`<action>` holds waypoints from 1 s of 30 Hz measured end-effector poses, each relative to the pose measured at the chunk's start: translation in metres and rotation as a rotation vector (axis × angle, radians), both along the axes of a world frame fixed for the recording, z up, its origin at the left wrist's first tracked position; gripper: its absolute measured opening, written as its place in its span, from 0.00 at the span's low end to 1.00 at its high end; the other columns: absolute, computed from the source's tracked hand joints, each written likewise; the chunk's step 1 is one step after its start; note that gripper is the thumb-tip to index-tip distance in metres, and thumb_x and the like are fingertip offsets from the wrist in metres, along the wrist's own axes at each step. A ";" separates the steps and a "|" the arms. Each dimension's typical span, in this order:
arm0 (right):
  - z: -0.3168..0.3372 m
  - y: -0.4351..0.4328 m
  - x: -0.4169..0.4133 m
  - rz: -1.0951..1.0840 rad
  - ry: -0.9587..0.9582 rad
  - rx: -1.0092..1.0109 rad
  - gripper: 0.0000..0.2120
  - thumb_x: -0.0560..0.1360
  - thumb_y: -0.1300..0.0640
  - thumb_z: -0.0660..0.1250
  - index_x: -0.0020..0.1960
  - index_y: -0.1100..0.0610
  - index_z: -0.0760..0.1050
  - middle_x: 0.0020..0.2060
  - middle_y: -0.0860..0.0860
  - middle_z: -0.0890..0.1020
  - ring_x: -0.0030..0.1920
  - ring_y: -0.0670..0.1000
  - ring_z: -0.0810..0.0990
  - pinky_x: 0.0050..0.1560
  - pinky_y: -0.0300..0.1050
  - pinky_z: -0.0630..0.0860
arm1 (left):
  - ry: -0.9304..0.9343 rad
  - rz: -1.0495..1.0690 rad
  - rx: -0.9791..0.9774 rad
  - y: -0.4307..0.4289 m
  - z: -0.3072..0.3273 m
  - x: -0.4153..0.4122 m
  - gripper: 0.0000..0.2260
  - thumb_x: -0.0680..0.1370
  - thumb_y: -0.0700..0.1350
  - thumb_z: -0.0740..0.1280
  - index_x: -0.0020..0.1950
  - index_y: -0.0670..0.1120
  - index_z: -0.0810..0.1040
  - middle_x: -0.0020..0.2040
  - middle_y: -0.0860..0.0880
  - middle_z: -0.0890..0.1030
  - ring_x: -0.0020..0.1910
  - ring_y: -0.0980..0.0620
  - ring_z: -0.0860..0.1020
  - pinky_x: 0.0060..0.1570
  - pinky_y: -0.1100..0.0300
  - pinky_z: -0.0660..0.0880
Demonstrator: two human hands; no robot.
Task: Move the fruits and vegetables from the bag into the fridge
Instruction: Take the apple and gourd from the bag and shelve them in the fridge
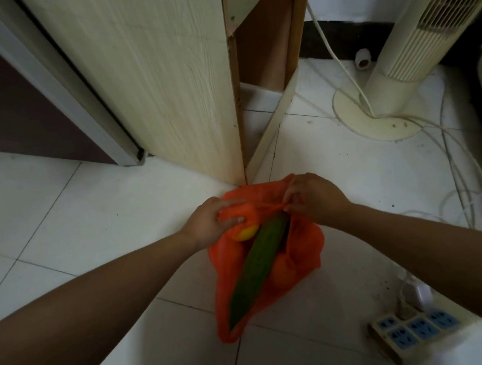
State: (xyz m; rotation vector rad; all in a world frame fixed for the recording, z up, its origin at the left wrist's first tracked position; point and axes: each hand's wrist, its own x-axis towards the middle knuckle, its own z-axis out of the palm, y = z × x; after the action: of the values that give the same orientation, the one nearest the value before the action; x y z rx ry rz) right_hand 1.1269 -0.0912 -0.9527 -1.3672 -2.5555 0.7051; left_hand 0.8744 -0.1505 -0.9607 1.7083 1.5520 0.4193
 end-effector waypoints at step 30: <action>-0.014 -0.025 0.003 0.268 -0.158 -0.055 0.30 0.77 0.43 0.58 0.75 0.49 0.53 0.76 0.48 0.47 0.75 0.48 0.48 0.72 0.41 0.54 | 0.290 -0.097 0.214 0.017 0.012 -0.040 0.16 0.76 0.44 0.67 0.63 0.48 0.75 0.60 0.46 0.77 0.56 0.49 0.75 0.55 0.61 0.71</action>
State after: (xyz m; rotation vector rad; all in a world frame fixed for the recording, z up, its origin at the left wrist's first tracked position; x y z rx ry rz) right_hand 1.1295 -0.1157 -0.9664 -1.1483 -2.9019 0.7398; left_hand 0.8341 -0.1339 -0.9488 2.0749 1.6661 0.3067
